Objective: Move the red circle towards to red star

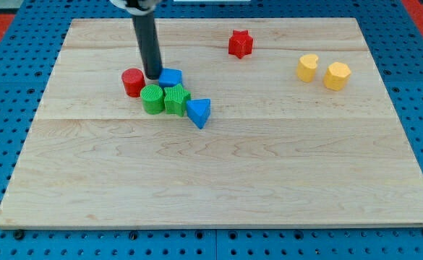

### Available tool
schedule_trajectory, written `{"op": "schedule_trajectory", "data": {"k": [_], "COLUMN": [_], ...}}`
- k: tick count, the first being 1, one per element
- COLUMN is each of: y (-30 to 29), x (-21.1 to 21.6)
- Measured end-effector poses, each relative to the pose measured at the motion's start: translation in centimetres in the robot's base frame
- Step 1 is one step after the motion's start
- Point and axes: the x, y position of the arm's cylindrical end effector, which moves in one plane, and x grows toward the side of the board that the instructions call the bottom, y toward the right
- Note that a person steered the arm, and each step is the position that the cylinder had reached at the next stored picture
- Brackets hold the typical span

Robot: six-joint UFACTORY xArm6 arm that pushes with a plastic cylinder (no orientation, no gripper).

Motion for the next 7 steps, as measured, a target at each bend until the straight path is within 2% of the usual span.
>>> {"op": "schedule_trajectory", "data": {"k": [1,3,5,6,7], "y": [3.1,-1.9,-9.3,-9.3,-9.3], "x": [-0.1,-0.4,4.5,11.4,11.8]}}
